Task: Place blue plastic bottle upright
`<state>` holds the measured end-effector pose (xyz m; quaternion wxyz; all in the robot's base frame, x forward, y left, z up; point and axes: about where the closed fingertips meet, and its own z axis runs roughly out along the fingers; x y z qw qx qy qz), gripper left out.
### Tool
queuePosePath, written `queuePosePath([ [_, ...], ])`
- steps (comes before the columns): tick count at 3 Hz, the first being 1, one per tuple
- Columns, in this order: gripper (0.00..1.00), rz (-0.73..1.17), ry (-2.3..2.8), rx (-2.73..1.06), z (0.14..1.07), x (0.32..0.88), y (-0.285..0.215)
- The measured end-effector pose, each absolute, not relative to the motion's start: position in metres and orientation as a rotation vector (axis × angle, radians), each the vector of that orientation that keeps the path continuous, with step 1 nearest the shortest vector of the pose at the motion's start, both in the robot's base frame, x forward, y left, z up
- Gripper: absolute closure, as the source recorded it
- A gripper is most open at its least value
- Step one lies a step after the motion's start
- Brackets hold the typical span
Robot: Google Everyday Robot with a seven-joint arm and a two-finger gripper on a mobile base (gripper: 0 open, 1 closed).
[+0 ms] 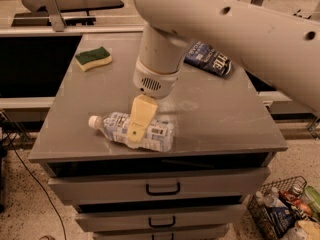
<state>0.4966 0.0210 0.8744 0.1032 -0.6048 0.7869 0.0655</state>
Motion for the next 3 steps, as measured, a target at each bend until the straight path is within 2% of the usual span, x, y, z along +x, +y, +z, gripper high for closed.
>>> queuePosePath([
  [2, 0.00, 0.237, 2.325, -1.731, 0.855, 0.492, 0.057],
  [3, 0.18, 0.237, 2.300, -1.720, 0.854, 0.492, 0.071],
])
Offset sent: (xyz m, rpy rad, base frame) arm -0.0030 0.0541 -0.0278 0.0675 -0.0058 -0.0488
